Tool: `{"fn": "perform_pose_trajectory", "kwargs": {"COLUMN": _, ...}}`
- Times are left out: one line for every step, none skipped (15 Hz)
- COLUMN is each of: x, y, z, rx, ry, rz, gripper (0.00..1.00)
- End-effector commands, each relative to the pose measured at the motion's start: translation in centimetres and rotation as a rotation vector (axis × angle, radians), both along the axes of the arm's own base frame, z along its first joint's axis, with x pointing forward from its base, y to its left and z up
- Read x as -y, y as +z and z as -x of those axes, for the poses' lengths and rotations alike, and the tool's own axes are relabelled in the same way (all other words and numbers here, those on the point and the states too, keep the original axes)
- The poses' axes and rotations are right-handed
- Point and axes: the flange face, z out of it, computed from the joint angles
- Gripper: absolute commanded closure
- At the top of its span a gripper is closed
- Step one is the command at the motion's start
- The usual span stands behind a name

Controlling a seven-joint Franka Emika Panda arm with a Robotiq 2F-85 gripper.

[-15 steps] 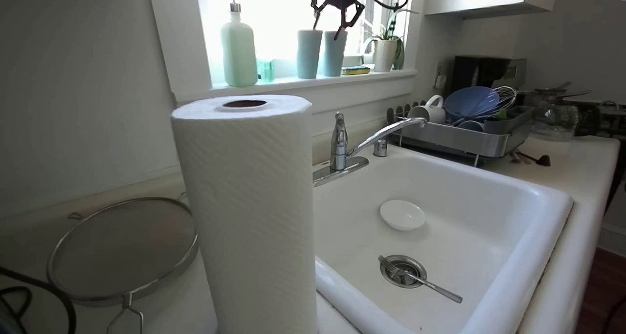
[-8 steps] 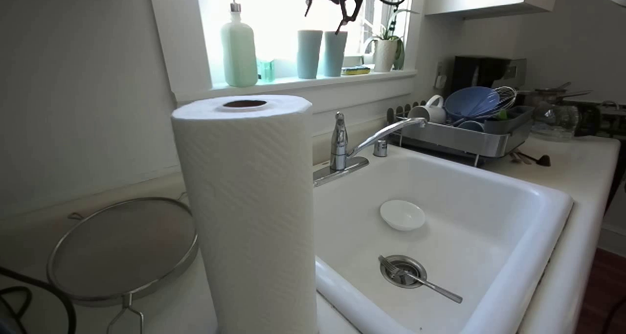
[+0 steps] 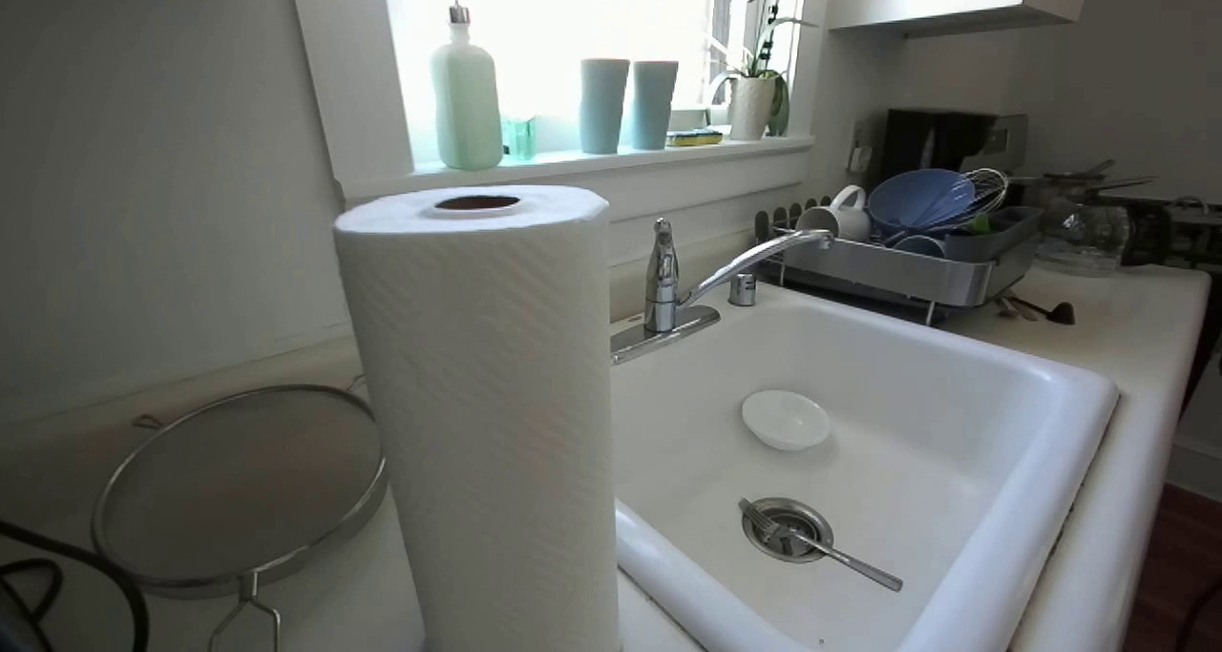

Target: Pick up the blue cup from the dish rack and put it on the window sill

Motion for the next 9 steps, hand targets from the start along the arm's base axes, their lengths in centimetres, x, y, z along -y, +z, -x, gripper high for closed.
{"fn": "perform_pose_trajectory", "kwargs": {"x": 1.11, "y": 1.28, "z": 2.74, "rx": -0.057, "ry": 0.176, "rz": 0.074, "gripper": 0.0}}
{"fn": "perform_pose_trajectory", "kwargs": {"x": 1.4, "y": 1.53, "z": 3.05, "rx": -0.056, "ry": 0.224, "rz": 0.098, "gripper": 0.0}}
{"fn": "perform_pose_trajectory", "kwargs": {"x": 1.65, "y": 1.7, "z": 3.08, "rx": -0.045, "ry": 0.274, "rz": 0.121, "gripper": 0.0}}
{"fn": "perform_pose_trajectory", "kwargs": {"x": 1.08, "y": 1.38, "z": 2.39, "rx": -0.038, "ry": 0.19, "rz": 0.078, "gripper": 0.0}}
{"fn": "perform_pose_trajectory", "kwargs": {"x": 1.31, "y": 1.56, "z": 2.55, "rx": -0.034, "ry": 0.224, "rz": 0.092, "gripper": 0.0}}
{"fn": "perform_pose_trajectory", "kwargs": {"x": 1.41, "y": 1.61, "z": 2.57, "rx": -0.031, "ry": 0.241, "rz": 0.098, "gripper": 0.0}}
{"fn": "perform_pose_trajectory", "kwargs": {"x": 1.44, "y": 1.57, "z": 2.56, "rx": -0.031, "ry": 0.25, "rz": 0.101, "gripper": 0.0}}
{"fn": "perform_pose_trajectory", "kwargs": {"x": 1.45, "y": 1.54, "z": 2.54, "rx": -0.031, "ry": 0.254, "rz": 0.102, "gripper": 0.0}}
{"fn": "perform_pose_trajectory", "kwargs": {"x": 1.45, "y": 1.53, "z": 2.54, "rx": -0.031, "ry": 0.256, "rz": 0.103, "gripper": 0.0}}
